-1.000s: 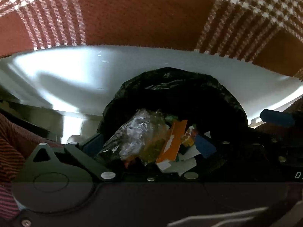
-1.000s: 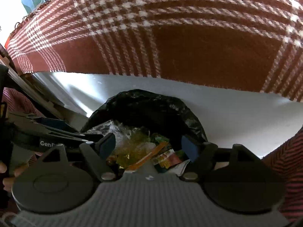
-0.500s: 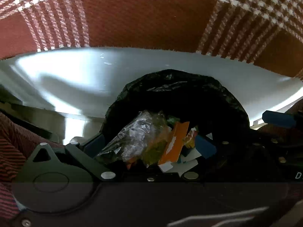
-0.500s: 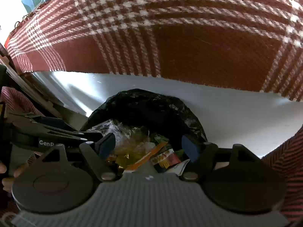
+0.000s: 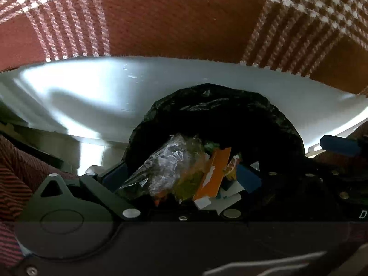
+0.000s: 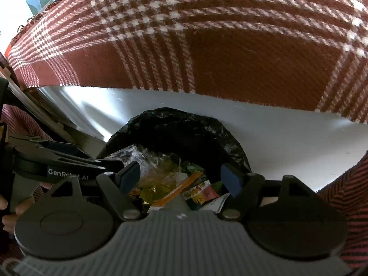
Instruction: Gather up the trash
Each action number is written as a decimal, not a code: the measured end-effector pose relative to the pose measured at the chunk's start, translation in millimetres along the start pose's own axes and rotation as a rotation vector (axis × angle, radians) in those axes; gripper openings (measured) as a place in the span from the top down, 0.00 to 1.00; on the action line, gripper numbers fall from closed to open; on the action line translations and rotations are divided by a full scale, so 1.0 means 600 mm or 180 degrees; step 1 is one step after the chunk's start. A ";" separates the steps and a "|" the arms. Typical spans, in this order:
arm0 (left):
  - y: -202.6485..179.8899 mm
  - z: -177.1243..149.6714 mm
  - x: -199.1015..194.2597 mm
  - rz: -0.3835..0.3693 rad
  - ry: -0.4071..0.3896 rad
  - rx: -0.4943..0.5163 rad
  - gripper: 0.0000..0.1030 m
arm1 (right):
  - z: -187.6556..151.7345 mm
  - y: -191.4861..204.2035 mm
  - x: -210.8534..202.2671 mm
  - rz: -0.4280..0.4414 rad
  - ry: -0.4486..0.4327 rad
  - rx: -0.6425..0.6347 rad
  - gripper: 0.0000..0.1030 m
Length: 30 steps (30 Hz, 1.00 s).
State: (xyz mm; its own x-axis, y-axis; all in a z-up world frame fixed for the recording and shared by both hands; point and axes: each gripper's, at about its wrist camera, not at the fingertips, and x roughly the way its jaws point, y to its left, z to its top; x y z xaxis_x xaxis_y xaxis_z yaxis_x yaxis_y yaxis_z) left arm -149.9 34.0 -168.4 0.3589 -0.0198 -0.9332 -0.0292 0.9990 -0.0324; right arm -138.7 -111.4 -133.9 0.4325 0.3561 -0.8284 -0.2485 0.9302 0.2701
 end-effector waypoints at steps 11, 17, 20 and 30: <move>0.000 -0.003 0.000 -0.0032 -0.0010 0.0005 0.01 | 0.000 0.000 0.001 -0.0004 0.0007 -0.0006 0.17; 0.002 -0.004 -0.002 -0.0030 -0.0018 -0.0010 0.00 | 0.000 0.001 0.001 -0.0006 0.0006 -0.0006 0.17; 0.003 -0.003 -0.001 -0.0021 -0.0007 -0.0010 0.00 | 0.000 0.001 0.001 -0.0005 0.0007 -0.0007 0.17; 0.004 -0.003 -0.002 -0.0038 -0.0019 -0.0021 0.00 | 0.000 0.001 0.000 -0.0007 0.0006 -0.0007 0.17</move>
State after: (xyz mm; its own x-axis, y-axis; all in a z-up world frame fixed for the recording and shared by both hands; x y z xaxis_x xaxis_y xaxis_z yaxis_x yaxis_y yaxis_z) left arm -152.2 36.4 -167.9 0.3648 -0.0314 -0.9306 -0.0309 0.9985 -0.0458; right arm -138.9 -110.7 -133.7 0.4315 0.3538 -0.8299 -0.2494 0.9308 0.2672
